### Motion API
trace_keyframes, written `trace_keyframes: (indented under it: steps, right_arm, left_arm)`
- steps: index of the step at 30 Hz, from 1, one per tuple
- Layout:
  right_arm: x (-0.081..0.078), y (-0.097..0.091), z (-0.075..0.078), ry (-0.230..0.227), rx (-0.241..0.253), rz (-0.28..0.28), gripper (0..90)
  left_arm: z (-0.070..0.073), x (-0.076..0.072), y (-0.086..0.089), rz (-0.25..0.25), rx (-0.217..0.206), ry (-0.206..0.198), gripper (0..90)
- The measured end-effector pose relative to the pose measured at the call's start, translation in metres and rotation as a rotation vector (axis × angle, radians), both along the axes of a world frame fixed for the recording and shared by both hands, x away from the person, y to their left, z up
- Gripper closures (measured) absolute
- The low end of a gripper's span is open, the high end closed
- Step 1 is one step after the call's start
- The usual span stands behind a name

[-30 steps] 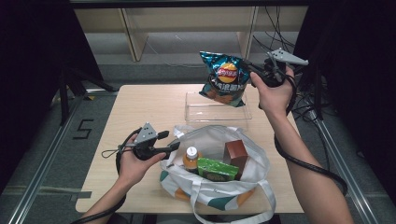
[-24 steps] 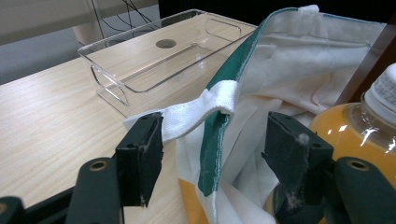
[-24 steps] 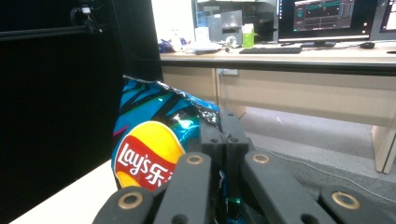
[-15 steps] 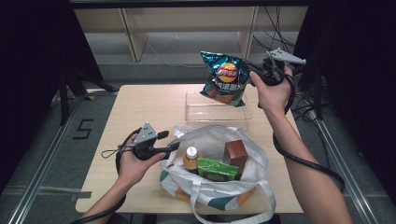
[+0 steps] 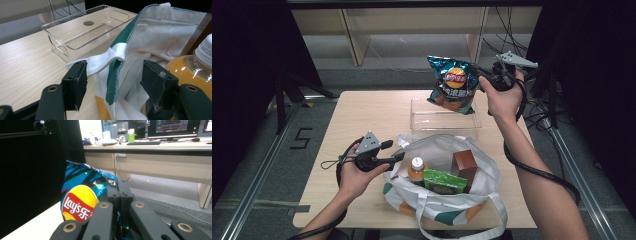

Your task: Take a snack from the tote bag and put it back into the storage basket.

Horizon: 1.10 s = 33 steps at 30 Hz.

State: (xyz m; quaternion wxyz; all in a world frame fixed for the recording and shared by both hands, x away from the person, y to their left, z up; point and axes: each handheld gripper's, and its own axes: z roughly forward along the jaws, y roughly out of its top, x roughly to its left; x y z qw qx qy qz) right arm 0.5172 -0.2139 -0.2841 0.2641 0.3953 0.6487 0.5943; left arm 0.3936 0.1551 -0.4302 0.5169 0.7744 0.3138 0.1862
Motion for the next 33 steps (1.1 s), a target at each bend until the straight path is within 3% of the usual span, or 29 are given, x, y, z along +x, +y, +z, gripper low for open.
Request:
trace_keyframes:
  steps: [8,9,10,13,14,18,33]
  right_arm:
    - [0.003,0.001,0.000,0.010,0.000,-0.002,90.0]
    - [0.004,0.000,0.000,0.005,-0.015,0.006,90.0]
    - [0.005,0.001,0.000,0.006,-0.007,0.003,90.0]
    - [0.006,0.000,-0.001,0.009,-0.016,0.005,90.0]
    - [0.006,0.001,-0.001,0.020,-0.006,0.003,90.0]
    - [0.009,0.001,-0.002,0.016,-0.016,0.006,90.0]
    - [0.016,0.002,-0.007,0.037,-0.008,-0.008,90.0]
  left_arm:
    - [0.000,0.000,0.000,0.001,-0.001,-0.003,36.6]
    - [0.001,0.002,0.001,0.003,0.013,-0.027,36.6]
    - [0.000,0.000,0.000,0.002,-0.001,-0.002,36.5]
    - [0.000,0.002,0.001,-0.004,0.008,-0.024,36.6]
    - [0.000,0.000,0.001,-0.005,-0.003,-0.002,36.6]
    - [0.000,0.001,0.001,-0.003,0.006,-0.019,36.6]
    - [0.001,0.001,0.002,-0.002,0.008,-0.015,36.6]
